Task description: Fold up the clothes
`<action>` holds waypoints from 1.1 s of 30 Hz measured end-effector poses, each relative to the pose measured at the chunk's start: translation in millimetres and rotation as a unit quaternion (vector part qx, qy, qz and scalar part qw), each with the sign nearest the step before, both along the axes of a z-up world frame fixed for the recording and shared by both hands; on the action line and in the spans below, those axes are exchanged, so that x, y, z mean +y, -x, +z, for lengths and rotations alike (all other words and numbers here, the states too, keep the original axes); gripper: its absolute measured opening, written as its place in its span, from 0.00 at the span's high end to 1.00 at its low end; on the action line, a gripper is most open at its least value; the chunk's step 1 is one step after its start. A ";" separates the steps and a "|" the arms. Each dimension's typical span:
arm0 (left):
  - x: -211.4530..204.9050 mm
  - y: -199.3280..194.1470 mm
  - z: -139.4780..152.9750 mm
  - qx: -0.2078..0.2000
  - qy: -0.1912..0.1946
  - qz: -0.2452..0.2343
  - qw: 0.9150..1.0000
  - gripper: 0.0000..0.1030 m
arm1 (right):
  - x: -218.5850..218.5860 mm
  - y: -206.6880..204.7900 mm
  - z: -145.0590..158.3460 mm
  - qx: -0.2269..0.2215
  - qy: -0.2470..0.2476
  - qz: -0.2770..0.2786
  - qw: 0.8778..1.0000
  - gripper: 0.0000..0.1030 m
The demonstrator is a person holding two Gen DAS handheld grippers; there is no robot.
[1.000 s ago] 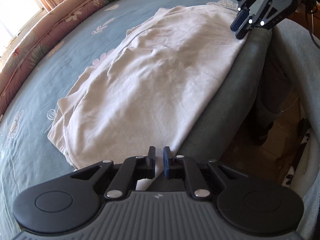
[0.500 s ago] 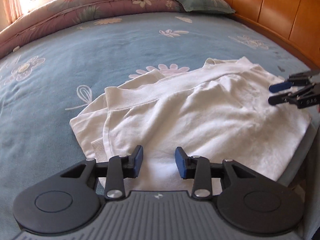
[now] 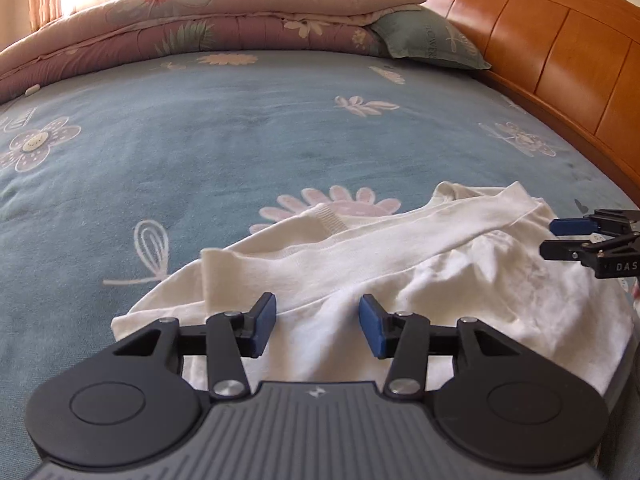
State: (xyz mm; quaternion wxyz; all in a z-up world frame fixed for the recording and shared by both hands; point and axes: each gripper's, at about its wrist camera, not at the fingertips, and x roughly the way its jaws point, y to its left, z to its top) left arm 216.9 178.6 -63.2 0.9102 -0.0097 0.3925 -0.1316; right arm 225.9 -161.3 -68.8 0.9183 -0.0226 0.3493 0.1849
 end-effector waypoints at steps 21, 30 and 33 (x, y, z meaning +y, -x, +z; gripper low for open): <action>-21.4 -18.7 1.7 -0.022 0.024 0.006 0.999 0.46 | 25.2 -41.6 -6.3 0.003 0.010 -0.001 1.000 0.26; -53.5 25.4 29.7 -0.029 0.005 -0.029 0.999 0.35 | 16.7 10.1 18.8 0.011 -0.003 0.024 1.000 0.20; -53.1 38.8 19.9 -0.012 0.006 0.002 1.000 0.34 | 8.7 30.1 12.4 0.021 0.005 0.014 1.000 0.18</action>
